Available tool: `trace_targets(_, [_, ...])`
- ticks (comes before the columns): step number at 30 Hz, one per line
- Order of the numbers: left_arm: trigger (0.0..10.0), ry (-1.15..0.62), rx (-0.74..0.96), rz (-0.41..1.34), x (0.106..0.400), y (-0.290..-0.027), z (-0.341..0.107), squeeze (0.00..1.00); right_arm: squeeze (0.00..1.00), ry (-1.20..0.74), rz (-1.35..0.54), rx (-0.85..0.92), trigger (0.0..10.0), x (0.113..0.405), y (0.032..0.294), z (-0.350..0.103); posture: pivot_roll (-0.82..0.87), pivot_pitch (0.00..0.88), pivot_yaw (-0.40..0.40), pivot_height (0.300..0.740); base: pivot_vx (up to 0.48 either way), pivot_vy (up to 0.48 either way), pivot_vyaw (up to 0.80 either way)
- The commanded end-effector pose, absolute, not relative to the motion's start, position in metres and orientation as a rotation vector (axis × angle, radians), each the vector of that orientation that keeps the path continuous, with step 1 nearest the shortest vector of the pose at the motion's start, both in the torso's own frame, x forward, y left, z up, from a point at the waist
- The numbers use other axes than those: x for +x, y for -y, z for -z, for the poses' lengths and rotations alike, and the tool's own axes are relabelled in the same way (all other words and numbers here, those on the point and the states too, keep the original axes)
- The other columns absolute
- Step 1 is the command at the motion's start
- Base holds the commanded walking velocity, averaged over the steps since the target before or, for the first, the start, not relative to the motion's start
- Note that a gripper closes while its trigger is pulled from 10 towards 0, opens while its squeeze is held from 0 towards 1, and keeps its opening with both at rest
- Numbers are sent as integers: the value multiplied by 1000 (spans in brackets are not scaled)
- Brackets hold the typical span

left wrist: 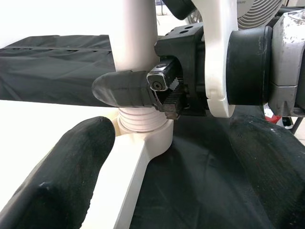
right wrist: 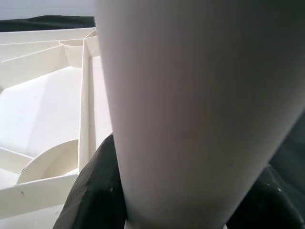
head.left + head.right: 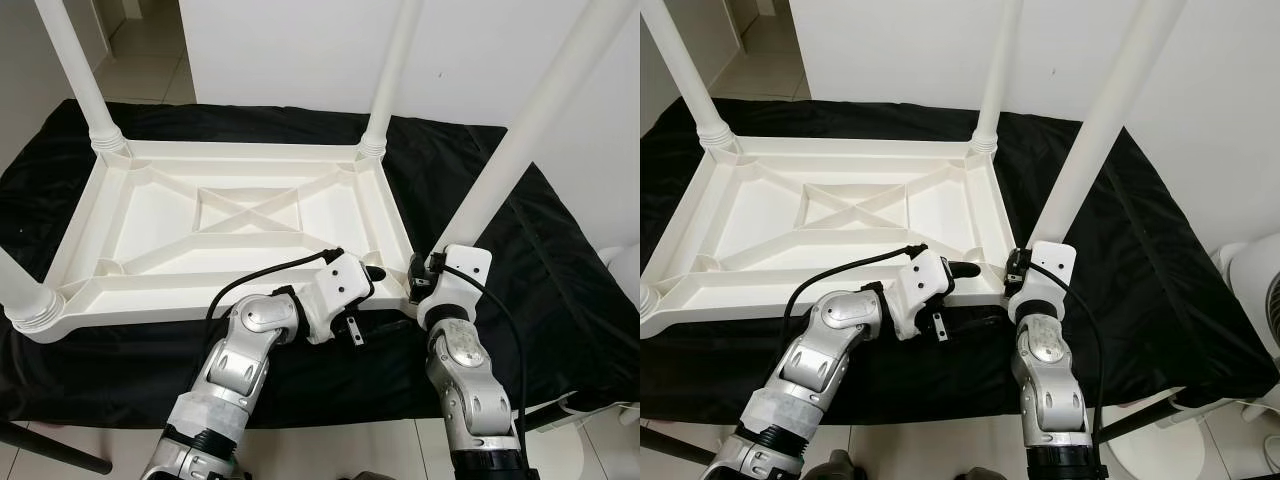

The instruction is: Building children table

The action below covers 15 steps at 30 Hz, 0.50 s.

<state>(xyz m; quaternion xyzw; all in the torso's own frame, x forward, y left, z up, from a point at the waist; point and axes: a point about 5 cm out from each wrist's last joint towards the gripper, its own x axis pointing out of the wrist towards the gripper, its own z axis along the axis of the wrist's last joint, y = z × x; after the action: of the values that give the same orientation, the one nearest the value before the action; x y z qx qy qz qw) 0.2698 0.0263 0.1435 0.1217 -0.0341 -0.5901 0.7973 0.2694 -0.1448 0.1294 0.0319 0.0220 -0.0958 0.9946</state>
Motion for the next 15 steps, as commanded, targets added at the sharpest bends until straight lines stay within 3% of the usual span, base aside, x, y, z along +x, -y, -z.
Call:
trace_targets(1, [10000, 83, 252, 1135, 275, -26, -143, 0, 0, -107, 237, 88, 10000, 266, 138, -120, 8, 0, -70, 740, 0, 0, 0])
trace_targets(3, [10000, 83, 253, 1137, 274, -27, -143, 0, 0, -101, 224, 93, 10000, 266, 138, -121, 8, 0, -70, 740, 0, 0, 0])
trace_targets(4, [10000, 82, 254, 1136, 275, -27, -143, 0, 1000, -92, 222, 97, 10000, 265, 137, -122, 8, 0, -69, 740, 0, 0, 0])
trace_targets(15, [10000, 79, 254, 1135, 274, -29, -142, 0, 1000, 9, 132, 138, 10000, 256, 149, -135, 3, 0, -69, 740, 0, 0, 0])
